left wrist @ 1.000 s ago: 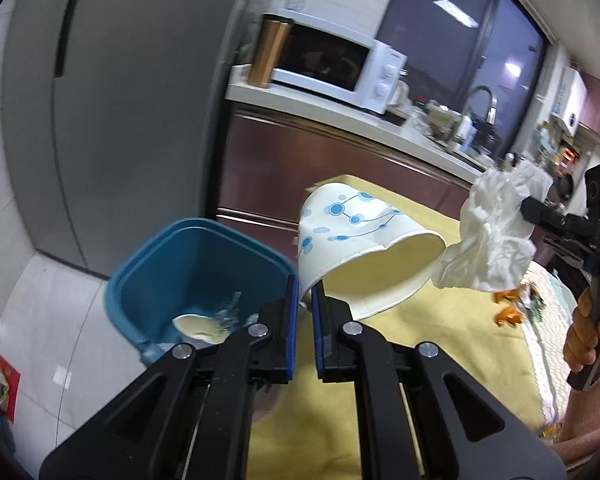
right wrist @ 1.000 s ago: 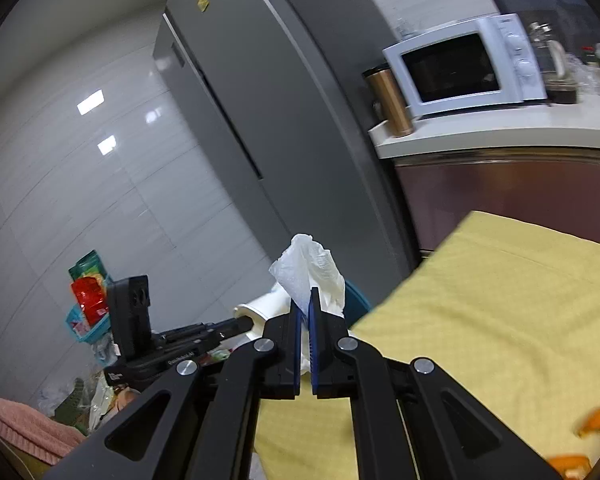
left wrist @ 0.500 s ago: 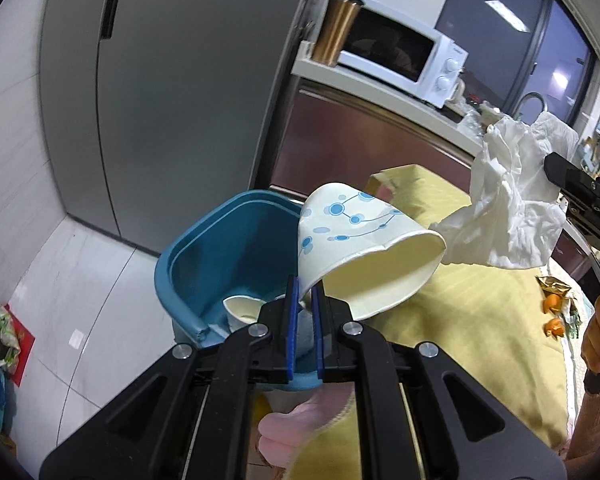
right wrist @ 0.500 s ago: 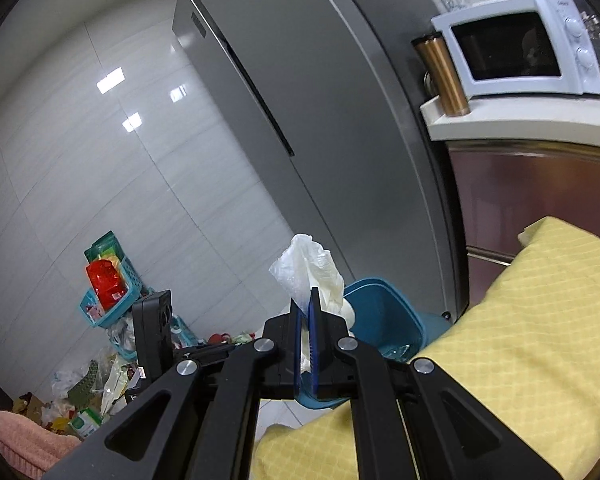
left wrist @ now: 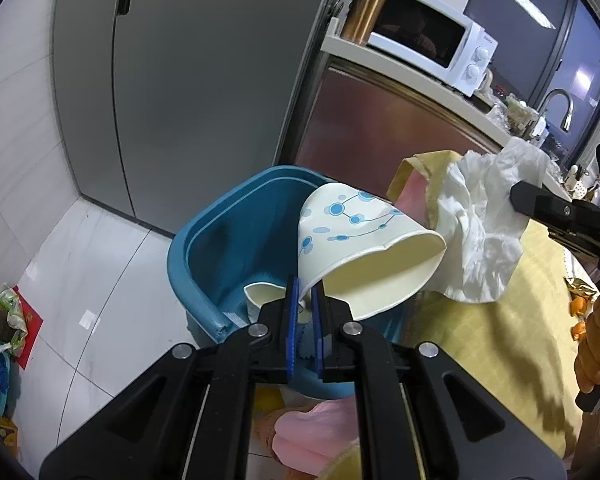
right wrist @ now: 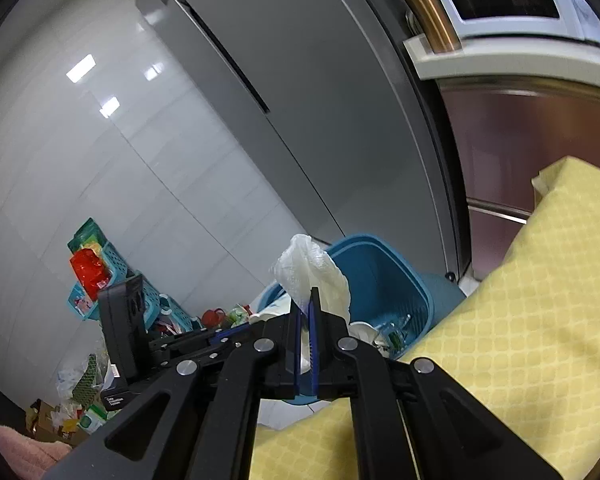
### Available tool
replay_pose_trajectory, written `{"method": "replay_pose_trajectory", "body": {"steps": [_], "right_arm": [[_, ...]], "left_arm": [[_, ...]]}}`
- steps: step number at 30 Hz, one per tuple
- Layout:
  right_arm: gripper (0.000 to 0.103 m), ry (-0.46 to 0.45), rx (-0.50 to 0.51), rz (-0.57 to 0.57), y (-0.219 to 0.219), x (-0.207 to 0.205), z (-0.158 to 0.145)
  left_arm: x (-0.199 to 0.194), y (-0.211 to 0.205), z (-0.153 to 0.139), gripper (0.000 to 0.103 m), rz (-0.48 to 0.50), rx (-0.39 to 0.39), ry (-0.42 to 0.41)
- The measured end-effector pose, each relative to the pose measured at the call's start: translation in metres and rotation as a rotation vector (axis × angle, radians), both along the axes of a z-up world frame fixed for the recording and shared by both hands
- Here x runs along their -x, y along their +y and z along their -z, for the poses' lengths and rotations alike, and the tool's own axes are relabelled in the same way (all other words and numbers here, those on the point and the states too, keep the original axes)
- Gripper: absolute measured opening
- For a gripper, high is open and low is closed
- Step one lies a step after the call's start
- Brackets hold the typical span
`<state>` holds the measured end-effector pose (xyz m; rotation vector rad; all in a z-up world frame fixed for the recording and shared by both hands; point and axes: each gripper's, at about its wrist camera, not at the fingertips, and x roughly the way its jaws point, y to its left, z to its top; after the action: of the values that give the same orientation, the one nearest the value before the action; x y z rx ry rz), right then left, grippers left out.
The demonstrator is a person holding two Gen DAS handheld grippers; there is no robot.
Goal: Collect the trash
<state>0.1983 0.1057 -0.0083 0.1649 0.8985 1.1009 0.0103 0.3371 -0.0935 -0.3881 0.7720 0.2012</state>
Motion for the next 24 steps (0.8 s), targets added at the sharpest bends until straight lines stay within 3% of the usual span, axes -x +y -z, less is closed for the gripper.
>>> {"method": "replay_pose_trajectory", "body": {"steps": [19,21,24], "right_arm": [[0.007,0.083,0.148,0.04,0.031,-0.017,0.044],[0.013,0.089,0.154,0.048,0.03,-0.018,0.046],[0.015,0.093,0.161,0.057,0.026,-0.017,0.047]], "left_arm": [[-0.034,0.004,0.037,0.008,-0.033,0.027,0.092],[-0.037,0.007,0.044,0.019,-0.031,0.062,0.094],[-0.04,0.007,0.049,0.022,-0.037,0.066,0.103]]}}
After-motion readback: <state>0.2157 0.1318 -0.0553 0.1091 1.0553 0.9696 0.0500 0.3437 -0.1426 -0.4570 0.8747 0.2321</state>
